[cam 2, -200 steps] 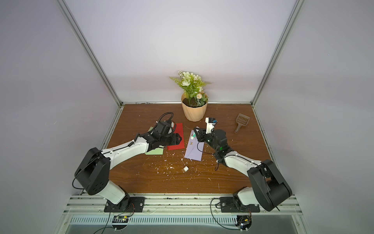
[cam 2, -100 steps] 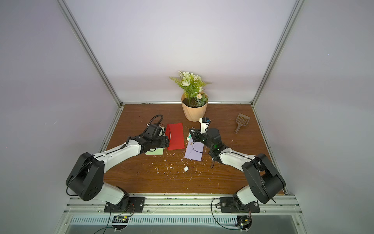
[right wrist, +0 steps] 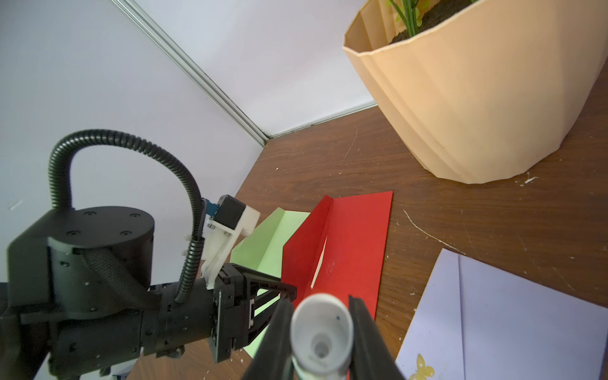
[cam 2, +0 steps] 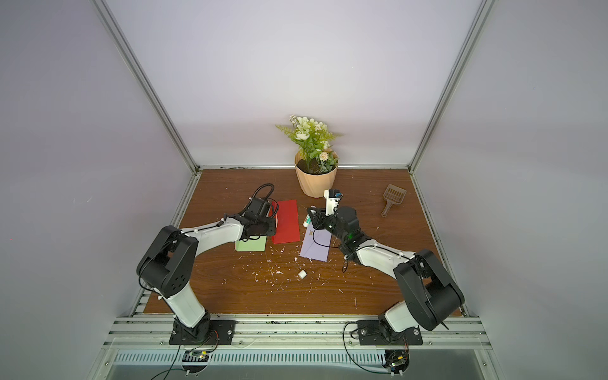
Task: Seal the envelope with a glue stick
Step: Adjust the envelope at the center of the board.
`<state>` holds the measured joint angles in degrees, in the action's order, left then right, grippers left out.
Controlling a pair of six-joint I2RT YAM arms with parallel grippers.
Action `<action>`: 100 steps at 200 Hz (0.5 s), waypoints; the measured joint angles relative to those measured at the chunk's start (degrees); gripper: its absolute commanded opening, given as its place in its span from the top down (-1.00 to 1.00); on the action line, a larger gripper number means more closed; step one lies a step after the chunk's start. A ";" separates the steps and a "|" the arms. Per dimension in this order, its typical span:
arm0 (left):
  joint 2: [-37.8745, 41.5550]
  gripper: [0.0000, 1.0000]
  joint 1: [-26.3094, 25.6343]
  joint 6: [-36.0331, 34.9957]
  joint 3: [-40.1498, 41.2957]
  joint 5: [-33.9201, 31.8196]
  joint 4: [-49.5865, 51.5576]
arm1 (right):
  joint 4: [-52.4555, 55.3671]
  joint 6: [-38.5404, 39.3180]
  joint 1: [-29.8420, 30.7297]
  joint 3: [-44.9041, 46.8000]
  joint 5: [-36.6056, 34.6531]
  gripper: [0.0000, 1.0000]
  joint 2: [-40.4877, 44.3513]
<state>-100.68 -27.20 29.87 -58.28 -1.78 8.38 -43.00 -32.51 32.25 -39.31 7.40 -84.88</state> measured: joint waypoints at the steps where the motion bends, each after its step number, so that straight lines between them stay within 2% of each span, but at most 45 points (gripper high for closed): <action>1: -0.11 0.41 0.00 -0.13 -0.09 0.00 -0.02 | 0.00 0.02 0.00 0.00 -0.02 1.00 0.00; 32: -1.62 0.66 0.02 -1.46 -0.81 0.02 -0.59 | 0.46 0.04 0.04 0.00 -0.07 1.00 0.00; 100: -1.29 0.93 0.09 -4.68 -0.57 0.09 -0.55 | 1.27 0.09 0.70 -1.79 -0.11 1.00 -2.21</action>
<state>-101.97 -27.11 25.19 -58.85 -1.69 7.84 -41.74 -32.42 32.95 -41.10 7.29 -87.09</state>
